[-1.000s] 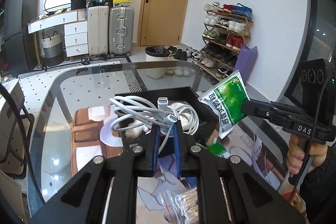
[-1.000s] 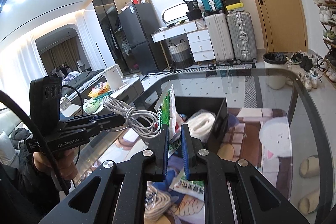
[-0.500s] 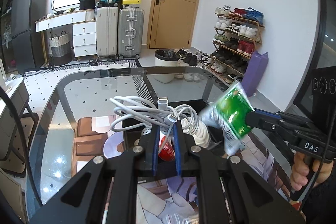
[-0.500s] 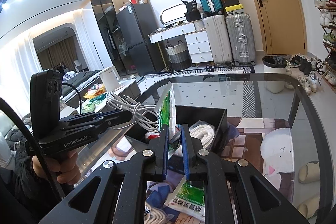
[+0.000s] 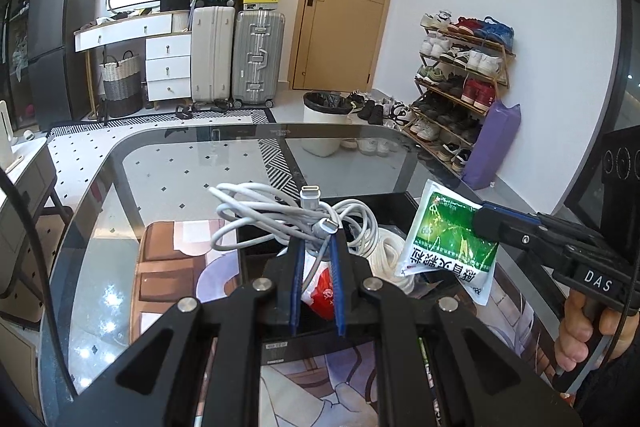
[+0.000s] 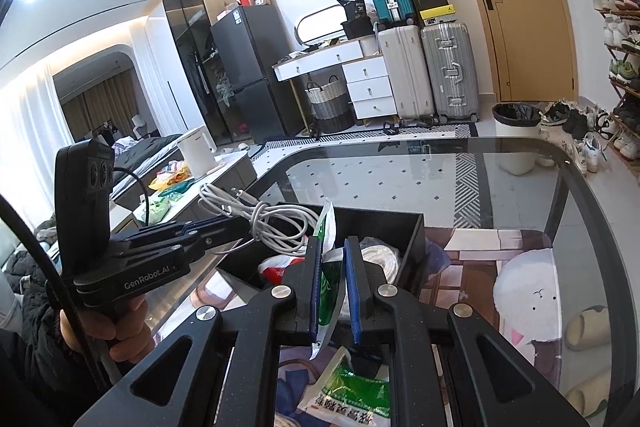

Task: Organize soft objects
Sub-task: 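Carry the white cable over the box with the left gripper while the right gripper carries the green packet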

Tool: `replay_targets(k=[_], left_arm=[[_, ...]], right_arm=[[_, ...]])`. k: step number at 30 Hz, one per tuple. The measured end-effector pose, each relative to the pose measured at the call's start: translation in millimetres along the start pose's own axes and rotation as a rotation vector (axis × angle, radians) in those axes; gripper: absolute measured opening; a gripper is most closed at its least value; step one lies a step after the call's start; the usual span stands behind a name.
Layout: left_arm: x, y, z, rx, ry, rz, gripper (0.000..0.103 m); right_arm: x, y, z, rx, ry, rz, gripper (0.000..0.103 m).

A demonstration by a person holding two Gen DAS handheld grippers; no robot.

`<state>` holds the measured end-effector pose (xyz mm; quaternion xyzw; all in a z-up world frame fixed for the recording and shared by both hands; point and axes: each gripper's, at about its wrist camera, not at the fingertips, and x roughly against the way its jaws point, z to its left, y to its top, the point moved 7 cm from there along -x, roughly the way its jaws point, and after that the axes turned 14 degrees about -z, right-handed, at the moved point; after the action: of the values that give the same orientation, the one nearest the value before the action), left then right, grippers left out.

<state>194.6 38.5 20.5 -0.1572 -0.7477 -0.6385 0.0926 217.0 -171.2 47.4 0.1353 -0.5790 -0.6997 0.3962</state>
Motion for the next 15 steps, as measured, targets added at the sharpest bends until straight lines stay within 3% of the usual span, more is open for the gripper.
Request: replay_targets(k=[15], left_arm=[[-18, 0, 4, 0.004, 0.044, -0.029, 0.01]], right_arm=[[-32, 5, -6, -0.014, -0.059, -0.014, 0.011]])
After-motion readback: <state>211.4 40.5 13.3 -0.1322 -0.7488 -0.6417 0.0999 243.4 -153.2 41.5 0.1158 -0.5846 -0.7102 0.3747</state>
